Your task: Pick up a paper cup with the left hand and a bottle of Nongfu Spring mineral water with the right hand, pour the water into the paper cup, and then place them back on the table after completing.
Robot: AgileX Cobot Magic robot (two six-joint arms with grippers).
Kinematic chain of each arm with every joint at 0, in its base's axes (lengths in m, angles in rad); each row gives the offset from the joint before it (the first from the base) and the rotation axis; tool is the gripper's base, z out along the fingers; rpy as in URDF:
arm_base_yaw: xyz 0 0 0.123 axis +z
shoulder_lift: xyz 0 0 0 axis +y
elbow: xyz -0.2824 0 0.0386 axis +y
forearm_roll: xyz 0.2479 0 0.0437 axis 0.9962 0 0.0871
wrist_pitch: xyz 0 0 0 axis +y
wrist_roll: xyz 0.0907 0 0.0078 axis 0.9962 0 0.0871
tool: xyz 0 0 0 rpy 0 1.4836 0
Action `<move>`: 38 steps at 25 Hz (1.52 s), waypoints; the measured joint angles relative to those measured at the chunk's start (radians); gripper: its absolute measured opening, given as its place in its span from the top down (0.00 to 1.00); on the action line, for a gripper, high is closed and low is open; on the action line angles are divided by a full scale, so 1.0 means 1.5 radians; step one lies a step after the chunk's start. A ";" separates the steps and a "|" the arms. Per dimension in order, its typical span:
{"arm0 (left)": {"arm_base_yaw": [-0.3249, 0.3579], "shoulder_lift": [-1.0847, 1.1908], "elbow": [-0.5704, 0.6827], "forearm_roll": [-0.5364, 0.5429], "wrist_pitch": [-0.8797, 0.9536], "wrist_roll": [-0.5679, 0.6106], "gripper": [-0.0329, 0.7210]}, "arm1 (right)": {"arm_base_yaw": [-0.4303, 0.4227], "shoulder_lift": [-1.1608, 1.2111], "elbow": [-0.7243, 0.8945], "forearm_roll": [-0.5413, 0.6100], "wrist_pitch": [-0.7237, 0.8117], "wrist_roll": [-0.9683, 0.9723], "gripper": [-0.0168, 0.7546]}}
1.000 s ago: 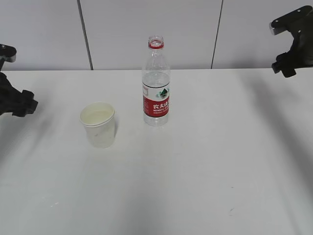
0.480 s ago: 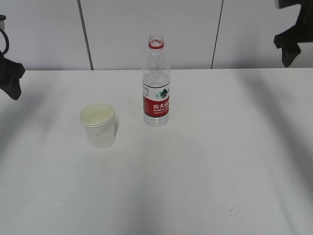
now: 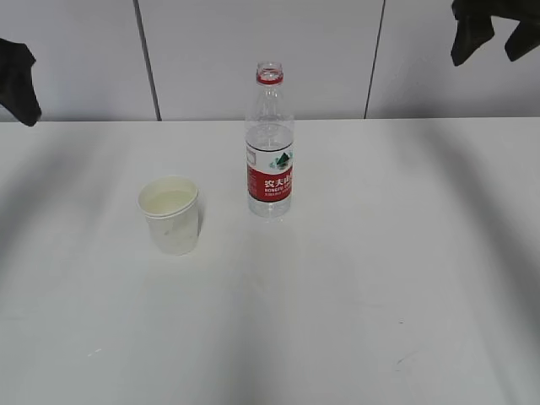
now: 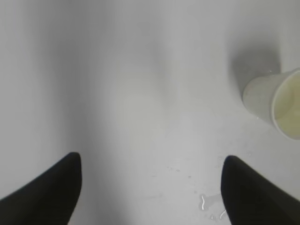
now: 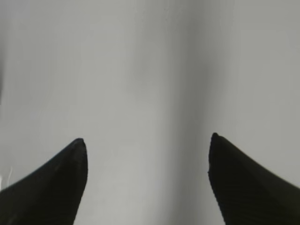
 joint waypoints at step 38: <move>0.000 -0.774 0.626 -0.010 -0.070 0.014 0.22 | 0.000 -0.723 0.738 -0.024 0.004 -0.044 0.21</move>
